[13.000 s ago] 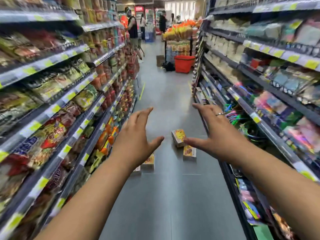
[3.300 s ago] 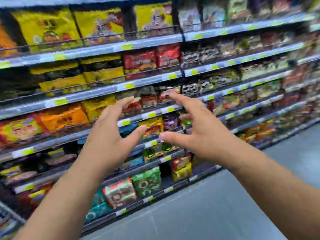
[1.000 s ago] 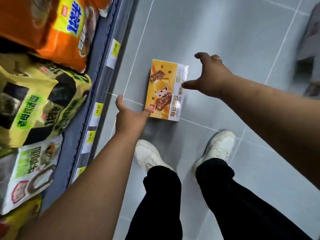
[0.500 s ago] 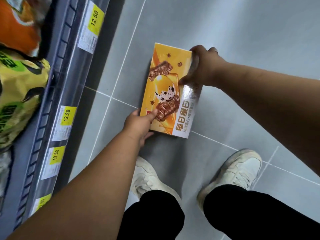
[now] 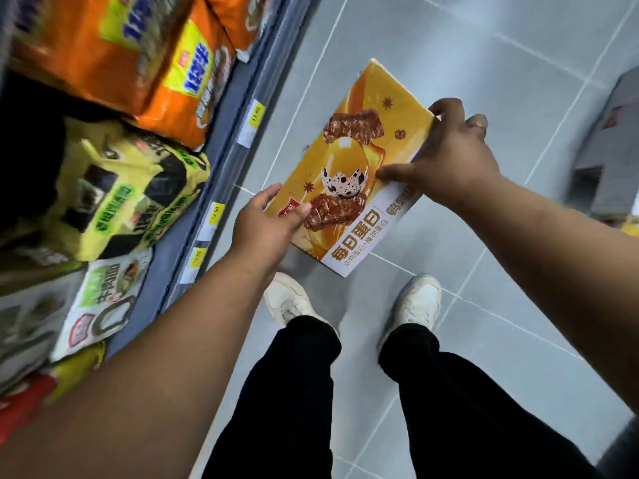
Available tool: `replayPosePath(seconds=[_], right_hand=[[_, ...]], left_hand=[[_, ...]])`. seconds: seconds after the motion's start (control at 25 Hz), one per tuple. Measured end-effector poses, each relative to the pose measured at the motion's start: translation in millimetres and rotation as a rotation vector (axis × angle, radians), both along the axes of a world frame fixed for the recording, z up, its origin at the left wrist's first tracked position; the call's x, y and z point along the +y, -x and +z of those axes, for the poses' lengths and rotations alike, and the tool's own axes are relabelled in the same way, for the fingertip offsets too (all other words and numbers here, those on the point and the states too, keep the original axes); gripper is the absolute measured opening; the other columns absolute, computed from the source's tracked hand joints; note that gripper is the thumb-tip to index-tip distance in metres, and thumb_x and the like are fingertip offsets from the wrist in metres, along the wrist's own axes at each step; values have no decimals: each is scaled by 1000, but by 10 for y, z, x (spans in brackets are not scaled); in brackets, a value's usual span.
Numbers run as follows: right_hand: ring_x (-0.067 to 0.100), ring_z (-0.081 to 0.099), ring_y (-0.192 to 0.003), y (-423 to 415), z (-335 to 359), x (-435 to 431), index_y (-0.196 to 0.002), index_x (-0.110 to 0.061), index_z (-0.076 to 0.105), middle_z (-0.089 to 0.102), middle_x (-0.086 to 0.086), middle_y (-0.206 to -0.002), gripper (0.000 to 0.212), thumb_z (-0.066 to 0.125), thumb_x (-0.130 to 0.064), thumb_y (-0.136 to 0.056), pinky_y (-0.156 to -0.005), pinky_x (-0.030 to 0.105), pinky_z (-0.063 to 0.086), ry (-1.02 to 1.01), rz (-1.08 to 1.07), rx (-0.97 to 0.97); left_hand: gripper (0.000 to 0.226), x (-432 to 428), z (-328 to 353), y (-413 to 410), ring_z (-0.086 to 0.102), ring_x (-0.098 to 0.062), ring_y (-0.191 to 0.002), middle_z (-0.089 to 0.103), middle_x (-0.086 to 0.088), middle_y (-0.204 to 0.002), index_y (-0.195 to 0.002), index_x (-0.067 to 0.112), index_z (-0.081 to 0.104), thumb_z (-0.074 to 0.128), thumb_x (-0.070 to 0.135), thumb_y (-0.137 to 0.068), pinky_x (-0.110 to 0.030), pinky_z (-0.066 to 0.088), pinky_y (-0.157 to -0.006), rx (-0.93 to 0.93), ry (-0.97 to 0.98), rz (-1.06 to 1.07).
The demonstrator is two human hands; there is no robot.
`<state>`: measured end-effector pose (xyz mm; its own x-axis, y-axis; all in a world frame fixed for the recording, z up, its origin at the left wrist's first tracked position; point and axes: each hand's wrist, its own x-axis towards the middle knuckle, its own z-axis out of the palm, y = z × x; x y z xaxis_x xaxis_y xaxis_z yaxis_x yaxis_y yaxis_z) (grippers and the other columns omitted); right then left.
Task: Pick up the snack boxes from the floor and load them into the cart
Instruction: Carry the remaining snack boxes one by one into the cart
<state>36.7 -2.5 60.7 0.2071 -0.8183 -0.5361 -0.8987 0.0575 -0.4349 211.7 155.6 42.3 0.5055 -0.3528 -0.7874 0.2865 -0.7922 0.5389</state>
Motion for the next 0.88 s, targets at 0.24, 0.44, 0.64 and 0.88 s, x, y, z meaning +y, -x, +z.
replayPosePath(seconds=[0.24,0.44,0.64,0.88], right_hand=[[38,58,-99,-45,2554,137,-132,-21,37,36,15,-130,87,84,-48,-63,-80,34,40,125,120,-135],[33,50,-111,-129,4185,562,-130,-16,39,40,18,-129,81,84,-36,-66,-79,30,37,194,343,-387],[31,52,-112,-327,5265,1432,-120,-27,40,54,12,-121,80,84,-48,-56,-82,34,46,114,597,-621],[15,60,-100,-588,6505,2915,-114,-40,41,61,-1,-111,65,85,-42,-65,-78,32,52,-220,968,-866]], left_hand=[[52,165,2599,30,65,0,-73,65,13,-84,-127,26,57,77,32,-80,-25,56,-78,-321,108,82],[54,928,4450,250,64,-4,-87,64,10,-96,-130,20,54,75,34,-82,-15,45,-74,-610,181,257],[56,2139,5768,599,61,-14,-90,63,9,-98,-128,25,53,77,40,-79,-28,50,-82,-819,95,546],[53,3974,7002,1288,63,-18,-95,65,7,-101,-126,30,54,75,43,-78,-37,53,-86,-1098,-62,842]])
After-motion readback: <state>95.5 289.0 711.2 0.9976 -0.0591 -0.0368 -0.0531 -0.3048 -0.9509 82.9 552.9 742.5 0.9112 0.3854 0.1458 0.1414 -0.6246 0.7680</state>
